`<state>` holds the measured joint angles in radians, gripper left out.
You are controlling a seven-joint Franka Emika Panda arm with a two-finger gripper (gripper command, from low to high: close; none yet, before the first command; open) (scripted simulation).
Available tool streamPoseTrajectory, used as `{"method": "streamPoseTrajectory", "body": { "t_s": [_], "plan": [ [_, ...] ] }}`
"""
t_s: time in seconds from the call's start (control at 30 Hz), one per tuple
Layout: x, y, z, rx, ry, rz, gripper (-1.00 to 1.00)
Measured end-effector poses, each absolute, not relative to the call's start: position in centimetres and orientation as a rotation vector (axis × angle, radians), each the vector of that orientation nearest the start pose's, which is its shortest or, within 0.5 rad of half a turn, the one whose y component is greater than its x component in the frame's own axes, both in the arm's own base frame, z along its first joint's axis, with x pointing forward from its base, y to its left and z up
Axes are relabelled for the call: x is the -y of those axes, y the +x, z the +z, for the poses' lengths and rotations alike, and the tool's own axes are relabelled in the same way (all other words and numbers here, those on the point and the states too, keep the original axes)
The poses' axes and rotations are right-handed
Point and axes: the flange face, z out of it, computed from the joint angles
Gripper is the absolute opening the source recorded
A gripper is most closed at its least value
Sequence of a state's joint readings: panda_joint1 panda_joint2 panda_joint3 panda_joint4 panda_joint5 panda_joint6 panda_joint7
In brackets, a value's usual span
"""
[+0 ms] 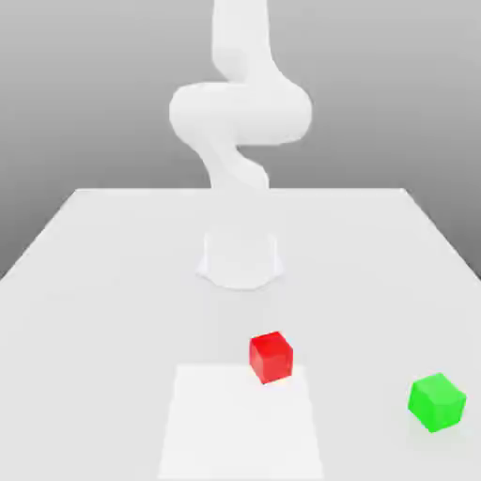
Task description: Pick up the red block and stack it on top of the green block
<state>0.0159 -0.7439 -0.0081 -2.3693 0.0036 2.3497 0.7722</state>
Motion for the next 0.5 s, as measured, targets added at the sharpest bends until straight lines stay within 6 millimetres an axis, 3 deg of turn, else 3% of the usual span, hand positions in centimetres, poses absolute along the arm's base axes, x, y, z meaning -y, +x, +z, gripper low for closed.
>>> {"method": "streamPoseTrajectory", "body": {
  "t_s": [0.13,0.27,0.4,0.5],
  "plan": [
    [-1.0,40.3,56.2,-0.959,-2.644,-0.768,0.0],
    [-2.2,40.9,46.1,-0.891,-2.773,-0.585,0.0],
    [-3.4,39.1,36.0,-0.801,-2.901,-0.38,0.0],
    [-4.1,35.7,28.4,-0.713,-2.996,-0.199,0.0]
  ]
}}
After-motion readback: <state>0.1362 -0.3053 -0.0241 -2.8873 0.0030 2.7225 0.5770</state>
